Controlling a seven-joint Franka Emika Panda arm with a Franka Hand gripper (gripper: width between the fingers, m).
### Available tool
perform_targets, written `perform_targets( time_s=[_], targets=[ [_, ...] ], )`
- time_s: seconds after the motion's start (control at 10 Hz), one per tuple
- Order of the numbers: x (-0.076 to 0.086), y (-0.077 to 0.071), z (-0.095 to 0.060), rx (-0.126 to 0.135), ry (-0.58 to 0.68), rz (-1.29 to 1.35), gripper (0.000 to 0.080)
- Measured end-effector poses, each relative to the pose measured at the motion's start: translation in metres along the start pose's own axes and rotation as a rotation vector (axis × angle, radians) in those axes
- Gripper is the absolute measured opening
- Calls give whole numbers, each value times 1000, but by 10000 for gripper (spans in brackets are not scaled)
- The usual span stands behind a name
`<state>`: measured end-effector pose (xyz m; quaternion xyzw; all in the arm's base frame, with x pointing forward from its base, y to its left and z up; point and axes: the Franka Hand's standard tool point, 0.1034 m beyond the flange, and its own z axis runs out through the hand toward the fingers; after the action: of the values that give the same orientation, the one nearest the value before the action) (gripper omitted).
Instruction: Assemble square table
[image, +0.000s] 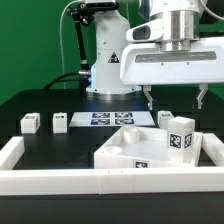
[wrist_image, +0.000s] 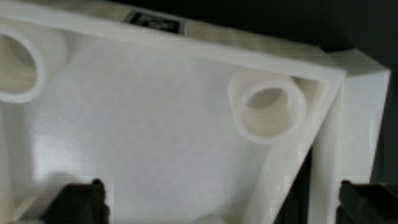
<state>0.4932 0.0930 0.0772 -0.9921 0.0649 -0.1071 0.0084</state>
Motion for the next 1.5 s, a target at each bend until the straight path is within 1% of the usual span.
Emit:
perform_targets(
  time_s=[0.1, 0.2, 0.4, 0.8, 0.9, 1.2, 1.3, 1.4, 1.5],
  targets=[
    [-15, 0, -1, 0, 2, -11, 649],
    [-26, -1, -1, 1, -8, -18, 649],
    [-35, 1, 0, -2, -14, -23, 649],
    [-61, 5, 2, -11, -46, -36, 649],
    [-64, 6, 3, -13, -52, -38, 649],
    [-64, 7, 3, -14, -67, -45, 649],
    [-65, 12, 3, -14, -85, -61, 649],
    [-70, 13, 0, -9, -224, -50, 649],
    [-68, 12, -3, -7, -282, -40, 649]
  ],
)
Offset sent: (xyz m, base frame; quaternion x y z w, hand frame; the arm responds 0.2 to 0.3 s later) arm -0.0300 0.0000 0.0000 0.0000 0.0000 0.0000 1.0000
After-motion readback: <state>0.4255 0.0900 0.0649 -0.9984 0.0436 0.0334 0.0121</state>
